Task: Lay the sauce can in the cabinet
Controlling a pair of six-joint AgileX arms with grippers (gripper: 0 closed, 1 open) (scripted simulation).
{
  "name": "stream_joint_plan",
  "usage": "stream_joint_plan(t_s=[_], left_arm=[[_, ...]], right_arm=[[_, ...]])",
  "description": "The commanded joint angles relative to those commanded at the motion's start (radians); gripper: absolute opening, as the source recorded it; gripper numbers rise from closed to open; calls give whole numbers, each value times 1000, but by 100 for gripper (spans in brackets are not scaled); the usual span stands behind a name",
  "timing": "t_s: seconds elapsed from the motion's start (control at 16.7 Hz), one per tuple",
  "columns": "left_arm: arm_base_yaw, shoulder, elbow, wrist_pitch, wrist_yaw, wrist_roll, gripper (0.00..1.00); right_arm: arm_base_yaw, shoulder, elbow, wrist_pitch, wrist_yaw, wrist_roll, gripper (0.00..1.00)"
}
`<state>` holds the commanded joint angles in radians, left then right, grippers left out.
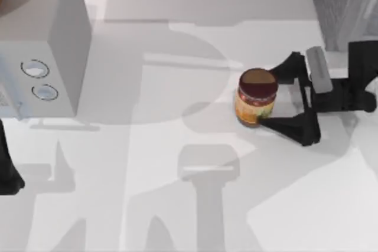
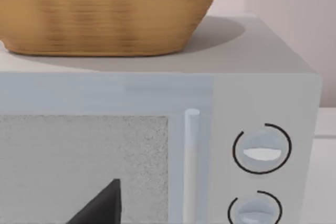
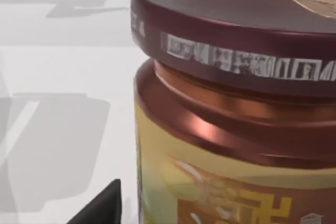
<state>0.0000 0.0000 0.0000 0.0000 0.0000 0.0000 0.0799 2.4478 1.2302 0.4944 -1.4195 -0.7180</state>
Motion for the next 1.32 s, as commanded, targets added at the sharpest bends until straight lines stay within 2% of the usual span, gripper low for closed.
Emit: stream_joint_plan(t_s=[0.3, 0.66, 1.32], left_arm=[[0, 0, 0, 0, 0, 0, 100], [0, 0, 0, 0, 0, 0, 100], [0, 0, 0, 0, 0, 0, 100]], right_arm=[[66, 3, -48, 280, 55, 232, 100], [84, -2, -57, 325, 71, 276, 100], [84, -2, -57, 325, 71, 276, 17]])
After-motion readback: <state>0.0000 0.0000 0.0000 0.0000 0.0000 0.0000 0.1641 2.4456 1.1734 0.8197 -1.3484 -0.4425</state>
